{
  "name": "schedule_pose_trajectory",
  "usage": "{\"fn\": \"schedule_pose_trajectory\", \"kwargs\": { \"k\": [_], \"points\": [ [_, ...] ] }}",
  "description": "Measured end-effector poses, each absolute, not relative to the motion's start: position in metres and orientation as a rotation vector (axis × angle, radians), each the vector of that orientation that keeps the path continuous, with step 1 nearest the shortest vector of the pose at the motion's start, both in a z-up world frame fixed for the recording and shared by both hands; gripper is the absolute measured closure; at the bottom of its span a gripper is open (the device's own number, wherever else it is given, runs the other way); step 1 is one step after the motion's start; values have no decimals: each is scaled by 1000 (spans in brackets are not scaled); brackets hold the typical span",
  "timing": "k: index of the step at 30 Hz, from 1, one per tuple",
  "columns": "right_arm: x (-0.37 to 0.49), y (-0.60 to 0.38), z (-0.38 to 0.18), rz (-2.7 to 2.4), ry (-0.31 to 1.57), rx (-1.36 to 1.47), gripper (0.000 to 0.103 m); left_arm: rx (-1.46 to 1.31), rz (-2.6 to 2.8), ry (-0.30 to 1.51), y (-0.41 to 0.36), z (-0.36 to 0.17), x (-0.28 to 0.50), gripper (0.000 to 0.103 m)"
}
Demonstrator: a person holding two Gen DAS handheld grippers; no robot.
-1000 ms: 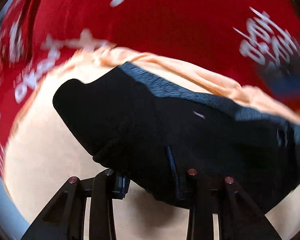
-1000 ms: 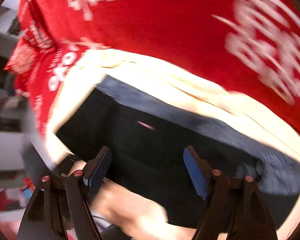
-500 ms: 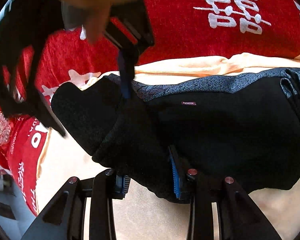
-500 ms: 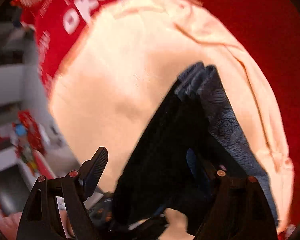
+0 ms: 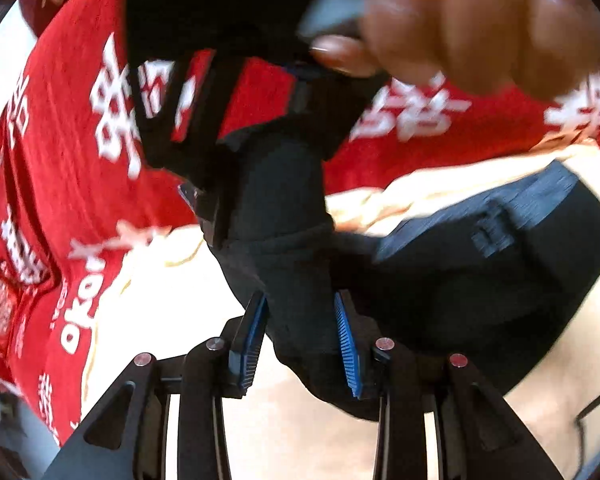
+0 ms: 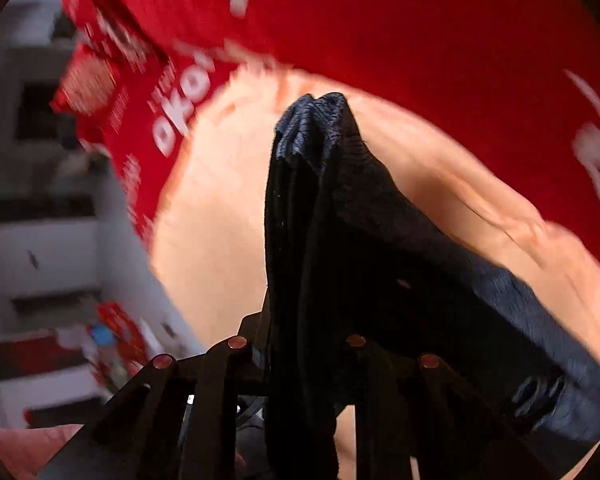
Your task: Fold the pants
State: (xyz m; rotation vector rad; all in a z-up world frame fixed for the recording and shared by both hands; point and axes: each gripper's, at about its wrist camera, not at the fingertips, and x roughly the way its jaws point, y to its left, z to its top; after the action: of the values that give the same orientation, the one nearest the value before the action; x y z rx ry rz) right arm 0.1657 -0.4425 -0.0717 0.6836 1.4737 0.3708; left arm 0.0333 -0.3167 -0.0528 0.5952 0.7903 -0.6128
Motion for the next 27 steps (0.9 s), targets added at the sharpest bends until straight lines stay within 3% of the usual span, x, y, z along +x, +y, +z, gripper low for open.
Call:
{"fn": "schedule_pose_trajectory", "kwargs": {
  "k": [6, 12, 27],
  "points": [
    [81, -526, -34, 312, 1283, 844, 86, 573, -753, 762, -374, -16, -14, 68],
    [-13, -607, -36, 213, 1162, 983, 85, 629, -896, 763, -445, -11, -75, 68],
    [-139, -718, -153, -20, 1126, 1224, 85, 926, -976, 826, -561, -100, -170, 68]
  ]
}}
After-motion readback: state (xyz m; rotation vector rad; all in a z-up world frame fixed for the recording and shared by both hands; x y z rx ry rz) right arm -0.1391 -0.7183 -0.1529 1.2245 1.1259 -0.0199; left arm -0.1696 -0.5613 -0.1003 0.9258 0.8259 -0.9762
